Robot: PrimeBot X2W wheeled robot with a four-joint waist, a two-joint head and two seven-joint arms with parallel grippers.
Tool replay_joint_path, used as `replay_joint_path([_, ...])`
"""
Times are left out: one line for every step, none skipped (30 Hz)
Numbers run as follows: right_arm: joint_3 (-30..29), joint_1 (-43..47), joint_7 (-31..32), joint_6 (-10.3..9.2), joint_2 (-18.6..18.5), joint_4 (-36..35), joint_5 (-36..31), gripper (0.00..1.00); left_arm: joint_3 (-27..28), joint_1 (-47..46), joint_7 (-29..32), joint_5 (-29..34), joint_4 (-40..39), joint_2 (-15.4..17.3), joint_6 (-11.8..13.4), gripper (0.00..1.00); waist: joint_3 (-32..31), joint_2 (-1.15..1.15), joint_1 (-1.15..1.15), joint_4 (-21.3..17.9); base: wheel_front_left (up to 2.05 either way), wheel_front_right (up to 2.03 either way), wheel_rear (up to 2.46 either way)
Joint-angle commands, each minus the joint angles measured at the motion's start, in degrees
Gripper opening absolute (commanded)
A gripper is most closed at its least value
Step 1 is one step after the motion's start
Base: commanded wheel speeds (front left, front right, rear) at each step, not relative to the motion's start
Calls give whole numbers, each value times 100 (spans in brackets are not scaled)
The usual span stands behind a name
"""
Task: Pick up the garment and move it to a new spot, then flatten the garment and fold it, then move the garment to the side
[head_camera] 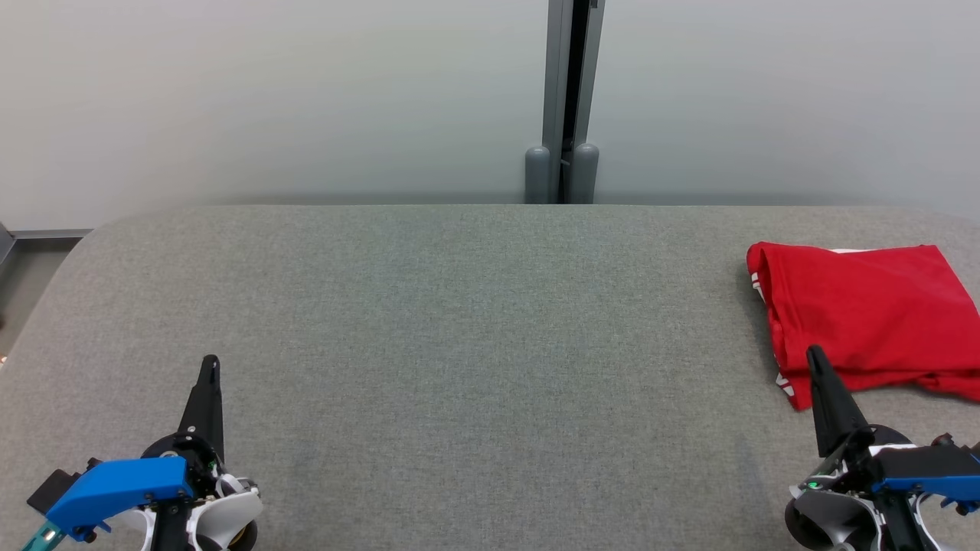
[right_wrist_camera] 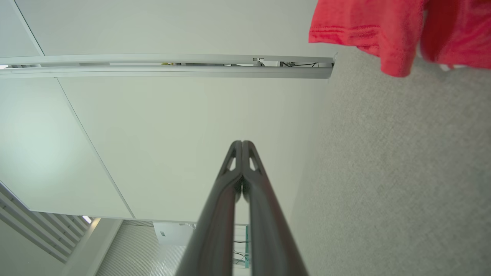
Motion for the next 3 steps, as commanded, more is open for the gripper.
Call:
replay_joint_path([-11,64,13,2,-27,-22,14,0,9,-54,18,-15,-22,-10,-23,0,0,0,0,0,0,0,0])
replay_joint_path([-11,64,13,2,-27,-22,14,0,9,-54,18,-15,-22,-10,-23,0,0,0,0,0,0,0,0])
replay_joint_path([-11,64,13,2,-27,-22,14,0,9,-54,18,-15,-22,-10,-23,0,0,0,0,0,0,0,0])
